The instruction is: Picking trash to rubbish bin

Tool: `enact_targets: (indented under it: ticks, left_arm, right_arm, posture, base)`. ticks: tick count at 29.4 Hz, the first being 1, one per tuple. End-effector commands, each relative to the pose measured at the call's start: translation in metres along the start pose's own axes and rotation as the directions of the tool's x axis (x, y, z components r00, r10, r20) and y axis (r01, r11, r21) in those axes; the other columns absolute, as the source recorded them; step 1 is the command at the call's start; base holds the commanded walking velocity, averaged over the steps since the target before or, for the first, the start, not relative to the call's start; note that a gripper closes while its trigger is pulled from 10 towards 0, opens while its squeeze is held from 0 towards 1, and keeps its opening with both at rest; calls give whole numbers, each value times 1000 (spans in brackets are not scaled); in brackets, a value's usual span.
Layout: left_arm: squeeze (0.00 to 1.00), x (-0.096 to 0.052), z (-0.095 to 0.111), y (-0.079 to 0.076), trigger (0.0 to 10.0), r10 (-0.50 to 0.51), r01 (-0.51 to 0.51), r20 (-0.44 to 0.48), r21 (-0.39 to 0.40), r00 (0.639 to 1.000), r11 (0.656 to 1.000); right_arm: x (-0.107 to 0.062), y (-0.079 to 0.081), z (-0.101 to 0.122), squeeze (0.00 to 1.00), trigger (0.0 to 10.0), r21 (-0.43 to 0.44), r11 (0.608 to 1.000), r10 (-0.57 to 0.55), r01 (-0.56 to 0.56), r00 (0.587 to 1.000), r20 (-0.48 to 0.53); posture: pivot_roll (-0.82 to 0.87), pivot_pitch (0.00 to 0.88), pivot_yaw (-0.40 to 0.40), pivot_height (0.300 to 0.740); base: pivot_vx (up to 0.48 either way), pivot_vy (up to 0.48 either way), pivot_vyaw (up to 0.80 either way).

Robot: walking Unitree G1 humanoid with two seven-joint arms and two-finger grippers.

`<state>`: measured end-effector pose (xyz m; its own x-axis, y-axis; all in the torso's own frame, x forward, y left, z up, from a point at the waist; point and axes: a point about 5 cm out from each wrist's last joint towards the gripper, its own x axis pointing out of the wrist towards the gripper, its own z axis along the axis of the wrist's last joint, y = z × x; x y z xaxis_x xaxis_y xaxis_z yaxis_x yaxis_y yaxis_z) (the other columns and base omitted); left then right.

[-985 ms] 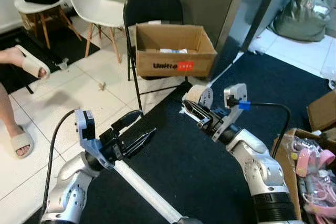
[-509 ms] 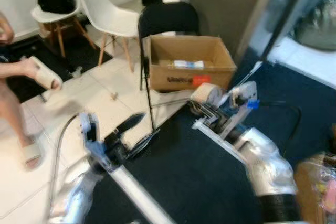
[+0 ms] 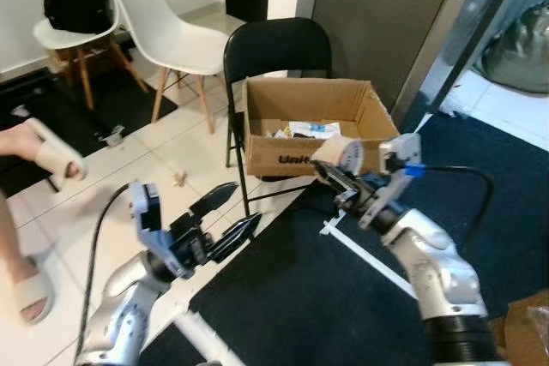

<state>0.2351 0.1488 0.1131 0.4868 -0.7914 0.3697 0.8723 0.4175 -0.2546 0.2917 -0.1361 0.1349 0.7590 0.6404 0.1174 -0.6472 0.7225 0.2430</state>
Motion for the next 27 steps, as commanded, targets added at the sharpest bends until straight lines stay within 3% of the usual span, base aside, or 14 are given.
enact_targets:
  ticks: [1, 7, 16, 27]
  left_arm:
    - [0, 1, -2, -1, 10000, -9, 9, -11, -6, 1000, 1000]
    - [0, 1, -2, -1, 10000, -11, 11, -12, -6, 1000, 1000]
    - [0, 1, -4, -1, 10000, -16, 16, -18, -7, 1000, 1000]
    - [0, 1, -5, -1, 10000, -15, 15, -22, -8, 1000, 1000]
  right_arm:
    - [-4, -5, 2, 0, 10000, -7, 1000, -19, 19, 1000, 1]
    - [-4, -5, 2, 0, 10000, -8, 1000, -20, 20, 1000, -1]
    - [-3, -5, 0, 0, 10000, -3, 1000, -18, 18, 1000, -13]
    - [-4, -5, 1, 0, 10000, -5, 1000, -20, 20, 1000, -8]
  posture:
    - [6, 0, -15, 740]
    - [6, 0, -15, 740]
    - [8, 0, -18, 740]
    - [9, 0, -17, 740]
  base:
    - [480, 0, 0]
    - [480, 0, 0]
    - [480, 0, -783]
    - [480, 0, 0]
